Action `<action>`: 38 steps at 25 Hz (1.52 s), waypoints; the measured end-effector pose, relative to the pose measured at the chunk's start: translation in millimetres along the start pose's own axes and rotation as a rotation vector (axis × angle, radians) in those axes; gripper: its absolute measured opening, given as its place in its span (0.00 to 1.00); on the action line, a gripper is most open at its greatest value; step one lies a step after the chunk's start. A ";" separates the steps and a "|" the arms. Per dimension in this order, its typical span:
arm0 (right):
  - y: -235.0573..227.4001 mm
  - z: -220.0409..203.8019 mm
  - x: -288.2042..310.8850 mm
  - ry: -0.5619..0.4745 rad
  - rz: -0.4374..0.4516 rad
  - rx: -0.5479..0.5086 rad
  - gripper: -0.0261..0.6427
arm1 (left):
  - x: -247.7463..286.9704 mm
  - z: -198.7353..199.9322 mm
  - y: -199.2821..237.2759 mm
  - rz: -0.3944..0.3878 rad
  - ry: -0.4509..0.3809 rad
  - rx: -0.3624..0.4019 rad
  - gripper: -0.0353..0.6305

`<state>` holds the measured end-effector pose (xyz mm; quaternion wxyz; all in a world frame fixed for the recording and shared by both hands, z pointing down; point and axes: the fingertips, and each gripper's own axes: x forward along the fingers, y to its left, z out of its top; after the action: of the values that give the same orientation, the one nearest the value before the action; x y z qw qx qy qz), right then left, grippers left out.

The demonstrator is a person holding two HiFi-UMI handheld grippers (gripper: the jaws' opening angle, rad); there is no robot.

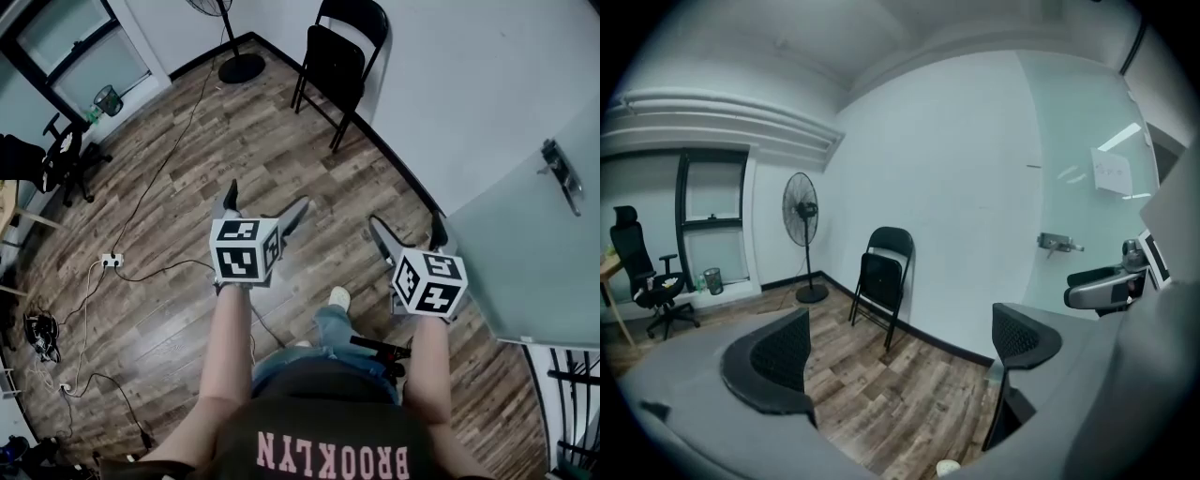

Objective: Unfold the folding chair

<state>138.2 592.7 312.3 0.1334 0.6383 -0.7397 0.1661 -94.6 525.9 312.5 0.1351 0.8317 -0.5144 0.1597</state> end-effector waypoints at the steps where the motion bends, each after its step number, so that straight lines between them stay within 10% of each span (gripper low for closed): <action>1: -6.9 5.3 8.6 -0.001 0.008 0.010 0.84 | 10.6 5.6 -0.9 0.003 -0.002 0.002 0.91; 38: -135.9 76.4 176.1 0.111 -0.003 -0.025 0.83 | 218.8 103.4 16.2 0.032 -0.025 -0.065 0.91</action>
<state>247.3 384.8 325.2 0.1824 0.6275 -0.7322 0.1918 -4.2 300.9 307.7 0.1532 0.8203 -0.5343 0.1347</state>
